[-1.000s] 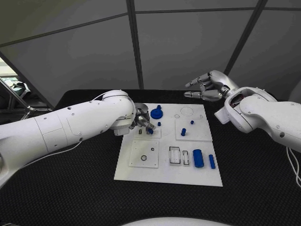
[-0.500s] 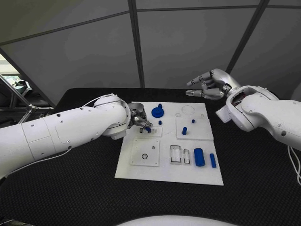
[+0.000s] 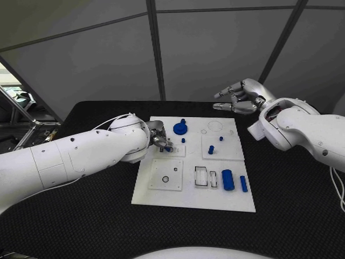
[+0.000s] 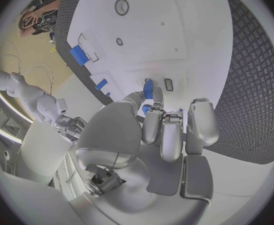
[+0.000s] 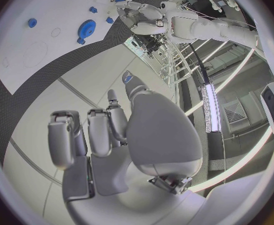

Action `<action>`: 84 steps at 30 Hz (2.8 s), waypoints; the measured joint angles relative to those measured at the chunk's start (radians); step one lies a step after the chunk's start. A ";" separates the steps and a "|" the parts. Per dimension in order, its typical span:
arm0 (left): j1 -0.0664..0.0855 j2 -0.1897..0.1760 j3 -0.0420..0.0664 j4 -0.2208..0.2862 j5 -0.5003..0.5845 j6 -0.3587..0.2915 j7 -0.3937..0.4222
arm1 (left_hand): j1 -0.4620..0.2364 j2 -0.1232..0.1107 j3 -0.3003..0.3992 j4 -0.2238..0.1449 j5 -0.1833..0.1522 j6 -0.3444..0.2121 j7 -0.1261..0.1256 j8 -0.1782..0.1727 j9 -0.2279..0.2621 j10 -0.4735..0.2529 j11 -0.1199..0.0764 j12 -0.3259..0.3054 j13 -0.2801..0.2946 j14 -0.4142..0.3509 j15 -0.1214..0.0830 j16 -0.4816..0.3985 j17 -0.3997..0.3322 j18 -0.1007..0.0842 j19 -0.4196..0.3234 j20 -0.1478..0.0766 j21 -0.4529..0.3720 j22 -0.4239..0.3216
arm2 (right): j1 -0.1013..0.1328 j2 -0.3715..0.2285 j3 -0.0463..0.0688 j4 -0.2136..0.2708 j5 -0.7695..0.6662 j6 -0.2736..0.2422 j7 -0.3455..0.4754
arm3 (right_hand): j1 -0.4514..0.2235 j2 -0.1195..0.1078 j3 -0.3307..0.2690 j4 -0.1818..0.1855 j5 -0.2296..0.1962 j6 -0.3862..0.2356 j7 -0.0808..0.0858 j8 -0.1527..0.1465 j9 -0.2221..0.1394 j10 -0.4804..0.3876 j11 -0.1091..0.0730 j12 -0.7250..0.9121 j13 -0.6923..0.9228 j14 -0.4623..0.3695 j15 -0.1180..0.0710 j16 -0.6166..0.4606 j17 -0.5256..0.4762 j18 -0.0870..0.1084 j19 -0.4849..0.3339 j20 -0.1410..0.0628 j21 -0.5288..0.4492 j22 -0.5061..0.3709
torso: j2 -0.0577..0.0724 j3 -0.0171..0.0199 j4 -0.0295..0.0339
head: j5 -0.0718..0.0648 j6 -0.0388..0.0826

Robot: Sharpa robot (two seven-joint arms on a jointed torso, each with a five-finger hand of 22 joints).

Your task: Assemble the parts on the task board

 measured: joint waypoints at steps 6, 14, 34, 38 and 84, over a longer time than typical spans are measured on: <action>-0.002 0.004 0.000 0.002 -0.019 -0.008 -0.003 | -0.005 -0.005 0.001 -0.001 0.000 0.000 0.000 0.000 0.002 0.000 0.000 0.000 0.000 0.000 0.000 0.004 0.000 0.000 0.000 0.000 0.000 0.001 | 0.000 0.003 0.000 -0.002 0.000 0.000 0.001 | 0.000 0.000 0.000 0.000 0.000 0.000 0.000 0.000 0.000 0.000 0.000 0.000 0.000 0.000 0.000 0.000 0.000 0.000 0.000 0.000 0.000 0.000 | 0.000 0.0000 0.0011 | -0.001 -0.002; -0.006 0.007 0.000 0.004 -0.031 -0.015 -0.005 | -0.005 -0.005 0.003 -0.002 0.000 0.002 0.002 0.000 0.004 0.000 0.000 0.000 0.000 0.000 0.000 0.004 0.000 0.000 0.000 0.000 0.003 0.005 | 0.000 0.004 0.000 -0.004 0.000 0.000 0.002 | 0.000 0.000 0.000 0.000 0.000 0.000 0.000 0.000 0.000 0.000 0.000 0.000 0.000 0.000 0.000 0.000 0.000 0.000 0.000 0.000 0.000 0.000 | 0.000 0.0002 0.0015 | 0.000 -0.005; -0.017 0.022 0.000 -0.002 -0.089 -0.048 -0.004 | -0.018 -0.010 0.019 -0.014 0.004 0.007 0.000 -0.002 0.010 0.001 0.002 0.000 -0.001 0.000 0.000 0.004 0.000 0.000 0.007 0.000 0.004 0.012 | 0.000 0.009 0.000 -0.009 0.000 0.001 0.005 | -0.006 0.006 0.000 0.000 0.000 0.000 0.000 0.000 0.000 0.000 0.000 0.000 0.000 0.000 0.000 0.000 0.000 0.000 0.000 0.000 0.000 0.000 | 0.000 0.0003 0.0017 | -0.005 -0.005; -0.017 0.025 0.000 -0.002 -0.098 -0.051 -0.004 | -0.020 -0.012 0.019 -0.014 0.004 0.007 0.000 -0.003 0.010 0.001 0.002 0.000 -0.001 0.000 0.000 0.004 0.000 0.000 0.007 0.000 0.004 0.012 | 0.000 0.010 0.000 -0.009 0.000 0.001 0.005 | -0.006 0.006 0.000 0.000 0.000 0.000 0.000 0.000 0.000 0.000 0.000 0.000 0.000 0.000 0.000 0.000 0.000 0.000 0.000 0.000 0.000 0.000 | 0.000 0.0004 0.0021 | -0.005 -0.007; -0.027 0.027 0.004 0.002 -0.118 -0.032 -0.005 | -0.026 -0.015 0.031 -0.026 0.002 0.010 0.004 -0.004 0.015 0.003 0.004 0.000 -0.001 0.000 0.000 0.004 0.000 0.000 0.007 0.000 0.008 0.013 | 0.000 0.017 0.000 -0.020 0.000 0.014 0.005 | -0.005 0.005 0.003 -0.003 0.000 0.000 0.000 0.000 0.000 0.000 0.000 0.000 0.000 0.000 0.000 0.000 0.000 0.000 0.000 0.000 0.000 0.000 | 0.000 0.0004 0.0034 | -0.005 -0.020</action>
